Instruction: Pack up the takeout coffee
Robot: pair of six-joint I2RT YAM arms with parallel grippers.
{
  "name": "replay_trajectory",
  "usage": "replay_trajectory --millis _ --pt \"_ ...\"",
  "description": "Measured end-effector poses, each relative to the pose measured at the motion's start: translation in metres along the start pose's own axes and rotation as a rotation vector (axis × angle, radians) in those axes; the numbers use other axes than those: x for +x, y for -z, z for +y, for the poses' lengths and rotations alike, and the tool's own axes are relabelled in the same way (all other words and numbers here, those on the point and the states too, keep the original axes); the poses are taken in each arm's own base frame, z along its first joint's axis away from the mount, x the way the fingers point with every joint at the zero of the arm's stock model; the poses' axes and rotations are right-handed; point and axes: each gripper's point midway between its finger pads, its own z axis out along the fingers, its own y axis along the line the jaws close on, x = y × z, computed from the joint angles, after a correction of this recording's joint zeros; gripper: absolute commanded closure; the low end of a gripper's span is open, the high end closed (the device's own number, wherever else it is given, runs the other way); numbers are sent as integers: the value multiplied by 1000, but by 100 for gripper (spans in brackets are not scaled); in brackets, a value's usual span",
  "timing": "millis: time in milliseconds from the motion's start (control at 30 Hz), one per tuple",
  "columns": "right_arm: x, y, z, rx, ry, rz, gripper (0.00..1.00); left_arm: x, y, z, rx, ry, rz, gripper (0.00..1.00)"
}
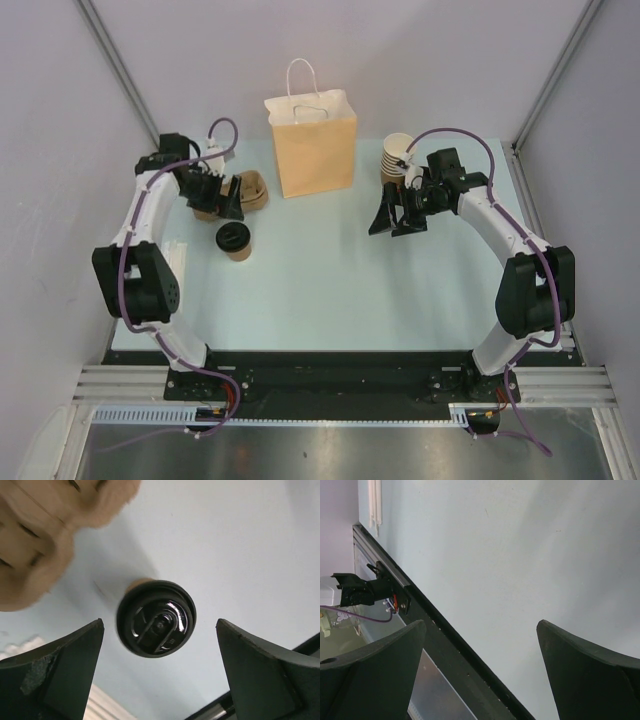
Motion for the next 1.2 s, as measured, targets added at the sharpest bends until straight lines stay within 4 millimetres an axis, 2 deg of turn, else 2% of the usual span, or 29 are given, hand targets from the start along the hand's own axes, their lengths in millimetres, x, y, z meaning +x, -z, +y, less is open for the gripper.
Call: replay_trajectory --millis 133,233,333,500,633,867,1033,1200 --pt "0 0 0 0 0 0 0 -44 31 4 -56 -100 -117 1" --pt "0 0 0 0 0 0 0 -64 46 8 -99 -147 -171 9" --pt "0 0 0 0 0 0 0 -74 49 15 -136 -140 -194 15" --pt "0 0 0 0 1 0 0 -86 38 25 -153 -84 -231 16" --pt "0 0 0 0 0 0 0 -89 28 25 -112 -141 -238 20" --pt "0 0 0 -2 -1 2 0 -80 0 39 -37 -410 -133 24" --pt "1 -2 -1 -3 -5 7 0 -59 -21 47 34 -593 -36 35" --pt "1 -3 -2 -2 -8 10 0 -45 -29 46 93 -765 19 42"
